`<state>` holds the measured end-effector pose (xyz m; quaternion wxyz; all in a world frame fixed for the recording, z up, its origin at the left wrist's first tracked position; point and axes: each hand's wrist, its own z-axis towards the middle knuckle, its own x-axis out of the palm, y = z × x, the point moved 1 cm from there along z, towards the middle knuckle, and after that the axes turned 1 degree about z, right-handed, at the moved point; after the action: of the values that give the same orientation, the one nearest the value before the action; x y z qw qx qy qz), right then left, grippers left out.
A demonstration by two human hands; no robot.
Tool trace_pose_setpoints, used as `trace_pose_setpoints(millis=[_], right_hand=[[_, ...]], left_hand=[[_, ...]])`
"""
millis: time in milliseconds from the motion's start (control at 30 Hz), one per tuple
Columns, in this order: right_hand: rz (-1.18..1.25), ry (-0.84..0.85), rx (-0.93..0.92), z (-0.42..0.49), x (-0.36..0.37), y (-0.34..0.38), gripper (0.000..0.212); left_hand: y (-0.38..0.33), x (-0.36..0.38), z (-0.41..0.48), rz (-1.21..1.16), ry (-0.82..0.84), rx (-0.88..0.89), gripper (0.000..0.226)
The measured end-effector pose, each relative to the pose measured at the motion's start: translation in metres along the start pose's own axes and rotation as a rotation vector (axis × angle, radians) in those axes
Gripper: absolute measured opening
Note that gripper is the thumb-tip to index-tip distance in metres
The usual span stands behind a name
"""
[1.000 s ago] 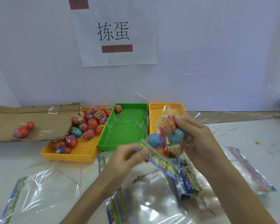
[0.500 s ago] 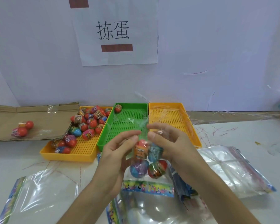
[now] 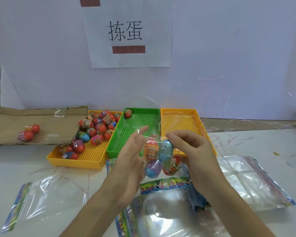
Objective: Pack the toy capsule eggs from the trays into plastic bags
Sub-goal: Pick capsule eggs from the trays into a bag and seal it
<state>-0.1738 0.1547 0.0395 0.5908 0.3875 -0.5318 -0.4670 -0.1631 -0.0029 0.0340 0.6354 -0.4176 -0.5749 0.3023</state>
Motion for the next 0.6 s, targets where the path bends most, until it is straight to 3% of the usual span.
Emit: trace_pose_setpoints(millis=[67,233,600], right_hand=[[0.006,0.03,-0.025,0.0004,-0.0005,0.0004,0.01],[-0.082,0.059,-0.113,0.0005,0.0006,-0.0019,0.016],[-0.124,0.144,-0.298,0.0009,-0.0016,0.0025,0.01]], left_hand=[[0.0015,-0.0002,0.0008,0.035,0.033,-0.024,0.064],[0.0022,-0.0061,-0.0014,0.099,0.046,0.068,0.02],[-0.0043,-0.0044,-0.0045,0.016,0.155,0.124,0.024]])
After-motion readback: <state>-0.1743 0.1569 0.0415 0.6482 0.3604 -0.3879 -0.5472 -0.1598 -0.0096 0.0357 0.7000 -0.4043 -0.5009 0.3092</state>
